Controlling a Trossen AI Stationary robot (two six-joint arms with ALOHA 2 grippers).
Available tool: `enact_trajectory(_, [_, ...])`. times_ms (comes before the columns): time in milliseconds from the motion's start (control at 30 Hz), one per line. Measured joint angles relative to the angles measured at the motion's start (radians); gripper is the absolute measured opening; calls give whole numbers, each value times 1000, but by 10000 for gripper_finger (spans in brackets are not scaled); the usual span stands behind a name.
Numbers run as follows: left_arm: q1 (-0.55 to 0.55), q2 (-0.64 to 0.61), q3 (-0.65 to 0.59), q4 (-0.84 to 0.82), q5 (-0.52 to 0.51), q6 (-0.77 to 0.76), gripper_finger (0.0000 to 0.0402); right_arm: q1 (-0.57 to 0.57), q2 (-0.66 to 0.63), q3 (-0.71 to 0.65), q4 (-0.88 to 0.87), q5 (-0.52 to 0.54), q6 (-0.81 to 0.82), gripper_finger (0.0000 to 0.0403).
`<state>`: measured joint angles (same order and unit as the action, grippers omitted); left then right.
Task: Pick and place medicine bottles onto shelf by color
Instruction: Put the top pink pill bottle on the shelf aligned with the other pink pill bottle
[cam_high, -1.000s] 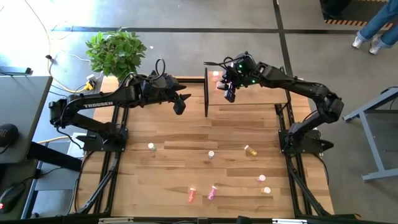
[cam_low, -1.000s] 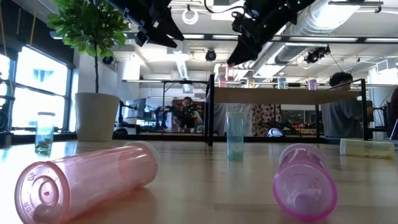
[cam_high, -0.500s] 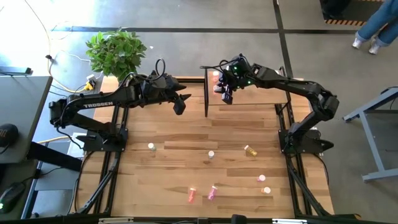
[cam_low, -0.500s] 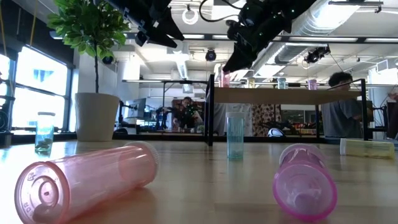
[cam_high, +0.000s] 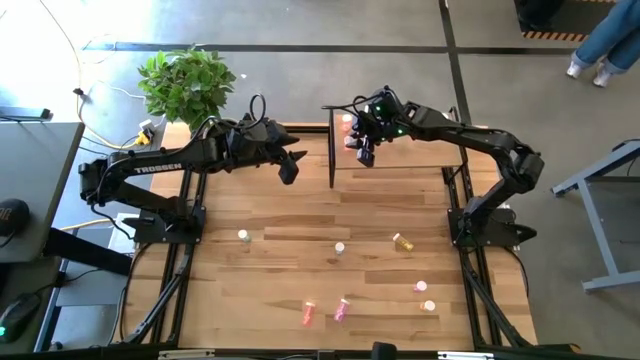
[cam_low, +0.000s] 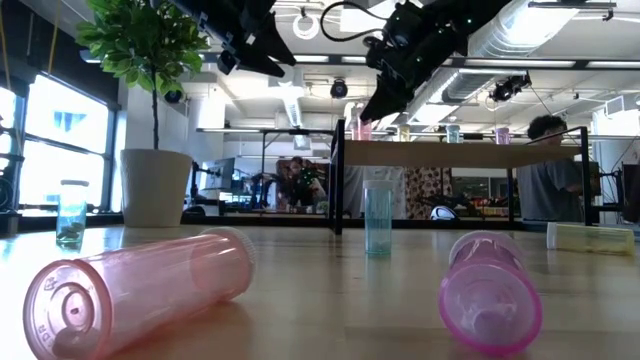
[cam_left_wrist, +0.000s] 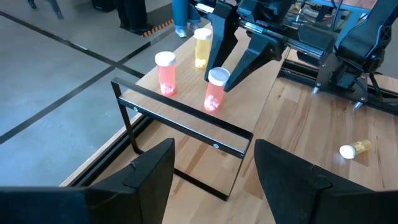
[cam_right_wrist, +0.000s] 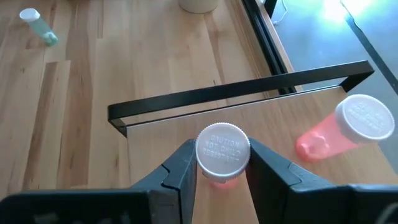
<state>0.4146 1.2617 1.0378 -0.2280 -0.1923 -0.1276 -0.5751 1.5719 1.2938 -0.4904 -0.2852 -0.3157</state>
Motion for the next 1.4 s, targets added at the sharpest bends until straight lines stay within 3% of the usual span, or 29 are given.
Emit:
enact_trajectory(933, [4,0,0,0,-2,8,212,1,1,0,10,-22,80,106])
enact_trajectory(1400, [4,0,0,0,-1,0,212,1,1,0,10,-22,72,149])
